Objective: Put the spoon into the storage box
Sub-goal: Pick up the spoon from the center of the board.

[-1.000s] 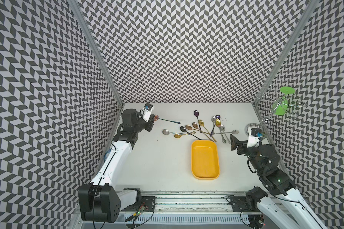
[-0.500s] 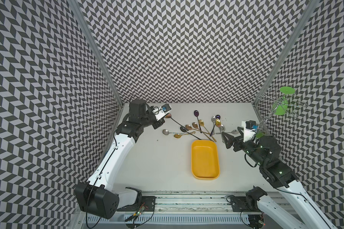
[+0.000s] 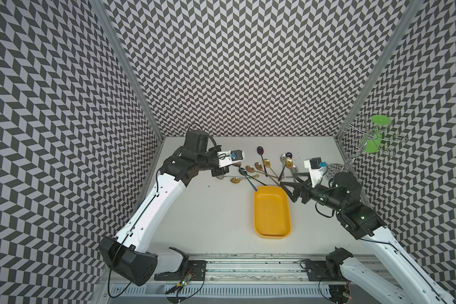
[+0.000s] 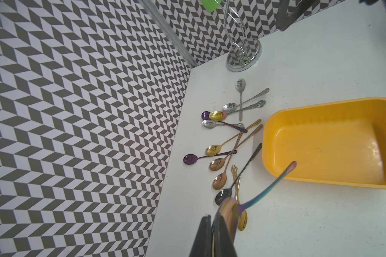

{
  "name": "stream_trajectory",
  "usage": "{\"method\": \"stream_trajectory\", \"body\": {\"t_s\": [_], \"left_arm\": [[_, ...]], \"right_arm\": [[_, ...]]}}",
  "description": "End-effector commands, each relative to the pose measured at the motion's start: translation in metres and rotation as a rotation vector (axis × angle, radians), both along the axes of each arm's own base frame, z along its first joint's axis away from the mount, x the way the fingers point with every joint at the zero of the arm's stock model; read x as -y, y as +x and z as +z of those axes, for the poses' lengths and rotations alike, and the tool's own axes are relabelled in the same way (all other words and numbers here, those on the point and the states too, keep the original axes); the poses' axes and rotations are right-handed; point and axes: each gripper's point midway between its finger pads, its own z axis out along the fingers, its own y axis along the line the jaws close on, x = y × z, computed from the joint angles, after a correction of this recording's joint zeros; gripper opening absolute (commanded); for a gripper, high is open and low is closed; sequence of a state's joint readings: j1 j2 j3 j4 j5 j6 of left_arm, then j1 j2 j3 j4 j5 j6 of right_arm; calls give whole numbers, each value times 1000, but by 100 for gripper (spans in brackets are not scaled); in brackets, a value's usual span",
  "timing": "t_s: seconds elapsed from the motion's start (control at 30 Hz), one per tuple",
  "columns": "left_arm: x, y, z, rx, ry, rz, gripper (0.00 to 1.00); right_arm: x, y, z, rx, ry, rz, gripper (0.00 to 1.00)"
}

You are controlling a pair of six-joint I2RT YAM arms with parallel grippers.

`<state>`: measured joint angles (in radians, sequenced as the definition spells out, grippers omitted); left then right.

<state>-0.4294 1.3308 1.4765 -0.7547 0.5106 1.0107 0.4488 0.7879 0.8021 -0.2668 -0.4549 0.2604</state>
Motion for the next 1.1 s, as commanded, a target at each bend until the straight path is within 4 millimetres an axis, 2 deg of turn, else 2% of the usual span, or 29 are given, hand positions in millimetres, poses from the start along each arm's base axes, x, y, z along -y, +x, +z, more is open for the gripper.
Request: {"method": "stream_trajectory", "body": {"t_s": [0.0,0.17,0.37,0.5,0.83,1.07], "left_arm": [[10,-12,3,-14,4,-60,0],[23,-23,-2,-21,20,-114,0],[42,-36,7,-15,9,-186,0],[53,-44,7,-26,10,-223,0],[66,-65,5,-32,26,-308,0],[66,-73,8,-35,20,-336,0]], "right_arm": [[-20,-14,22,39,94,113,95],[-44,-18,15,43,51,178,94],[-75,-21,-6,1,15,257,90],[-87,-23,-10,-15,25,287,86],[-96,-22,-22,-31,15,295,72],[-99,-20,-33,-59,8,301,54]]}}
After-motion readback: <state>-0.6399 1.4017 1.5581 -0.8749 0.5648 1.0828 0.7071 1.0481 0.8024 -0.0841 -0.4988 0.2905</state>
